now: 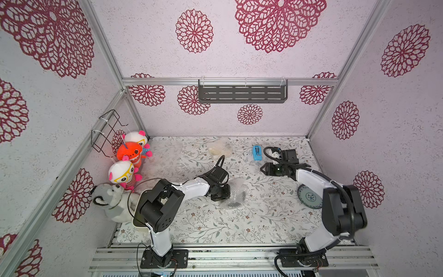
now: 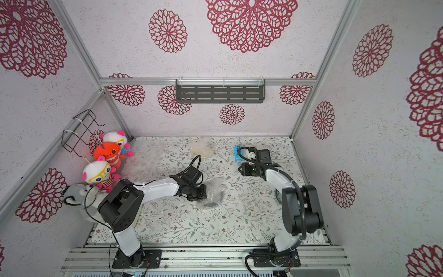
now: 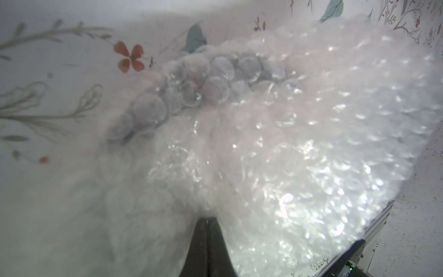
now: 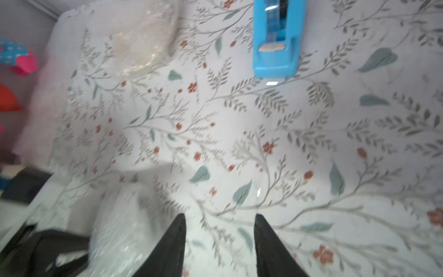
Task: Wrap dinner plates in bubble wrap
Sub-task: Adjust the Tape Cutter at the center of the board.
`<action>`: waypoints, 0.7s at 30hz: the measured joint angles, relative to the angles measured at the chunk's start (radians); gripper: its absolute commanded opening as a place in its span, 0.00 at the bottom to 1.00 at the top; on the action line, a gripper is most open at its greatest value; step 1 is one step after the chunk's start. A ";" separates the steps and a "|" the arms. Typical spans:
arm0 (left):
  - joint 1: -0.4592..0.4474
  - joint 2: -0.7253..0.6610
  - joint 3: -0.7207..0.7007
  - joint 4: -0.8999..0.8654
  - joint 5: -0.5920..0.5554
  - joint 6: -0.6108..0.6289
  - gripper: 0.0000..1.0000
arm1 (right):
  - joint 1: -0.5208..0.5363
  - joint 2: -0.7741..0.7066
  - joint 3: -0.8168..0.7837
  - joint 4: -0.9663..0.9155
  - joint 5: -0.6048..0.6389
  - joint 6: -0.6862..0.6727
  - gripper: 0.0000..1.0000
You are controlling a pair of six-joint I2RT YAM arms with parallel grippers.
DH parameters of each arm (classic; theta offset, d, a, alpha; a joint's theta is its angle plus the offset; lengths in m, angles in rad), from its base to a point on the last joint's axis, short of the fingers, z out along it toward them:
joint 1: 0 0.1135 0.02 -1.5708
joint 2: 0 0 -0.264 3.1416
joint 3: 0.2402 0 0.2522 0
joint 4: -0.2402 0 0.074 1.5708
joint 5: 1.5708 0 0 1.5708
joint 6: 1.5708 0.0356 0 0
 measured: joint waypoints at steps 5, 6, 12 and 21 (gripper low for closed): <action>0.000 0.000 -0.002 0.005 -0.006 -0.001 0.00 | -0.047 0.246 0.173 0.085 -0.032 0.013 0.50; 0.000 0.000 -0.002 0.006 -0.007 -0.002 0.00 | -0.054 0.276 0.195 0.096 -0.047 0.016 0.51; -0.001 0.000 -0.002 0.008 -0.009 -0.004 0.00 | -0.080 0.401 0.297 0.149 -0.132 0.021 0.49; -0.002 0.000 -0.002 0.008 -0.012 -0.003 0.00 | -0.084 0.509 0.375 0.228 -0.223 0.066 0.47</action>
